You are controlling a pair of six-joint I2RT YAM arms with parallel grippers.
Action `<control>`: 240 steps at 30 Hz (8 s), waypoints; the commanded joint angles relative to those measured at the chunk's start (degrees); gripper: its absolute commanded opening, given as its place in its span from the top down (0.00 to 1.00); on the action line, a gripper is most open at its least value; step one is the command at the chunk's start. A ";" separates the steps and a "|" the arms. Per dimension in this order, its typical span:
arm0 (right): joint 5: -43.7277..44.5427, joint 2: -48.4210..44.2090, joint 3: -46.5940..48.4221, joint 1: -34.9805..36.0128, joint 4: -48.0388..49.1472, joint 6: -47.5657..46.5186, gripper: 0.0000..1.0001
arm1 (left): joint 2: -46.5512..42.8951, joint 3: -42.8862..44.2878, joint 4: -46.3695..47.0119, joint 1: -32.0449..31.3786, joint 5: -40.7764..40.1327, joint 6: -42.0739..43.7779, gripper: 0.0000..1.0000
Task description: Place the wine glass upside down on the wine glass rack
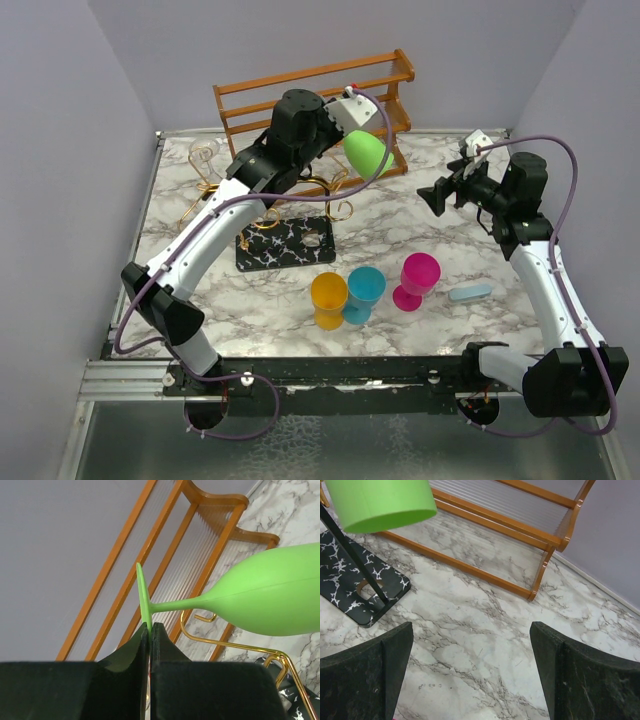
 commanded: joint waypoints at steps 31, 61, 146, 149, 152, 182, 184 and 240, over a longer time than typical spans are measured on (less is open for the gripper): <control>-0.23 -1.27 -1.14 -0.56 2.22 -0.37 0.01 | 5.64 -7.58 1.73 -2.50 -13.46 8.78 1.00; -0.30 -1.20 -1.16 -0.82 1.99 -0.82 0.01 | 10.10 -3.18 4.37 -2.48 -15.09 10.56 1.00; -1.00 -0.40 -1.24 -1.26 1.81 -1.08 0.01 | 4.35 -2.86 -3.03 -4.70 4.60 6.18 0.64; -1.09 -0.39 -1.25 -1.26 1.81 -1.08 0.01 | 3.74 -2.78 -3.30 -4.69 5.68 5.21 0.61; -1.17 -0.24 -1.24 -1.26 1.81 -0.99 0.01 | 3.65 -2.71 -3.28 -4.69 6.56 4.25 0.57; -7.91 8.28 17.77 -0.47 -59.81 -40.02 0.14 | -22.43 -18.93 -10.27 0.07 2.47 -0.65 0.06; -6.72 9.18 17.25 0.03 -61.34 -40.69 0.17 | -23.44 -19.72 -9.98 0.44 2.30 -0.45 0.06; 21.80 13.31 43.65 11.48 -27.92 -19.51 0.99 | -3.99 9.86 -9.46 8.26 14.16 -21.19 0.03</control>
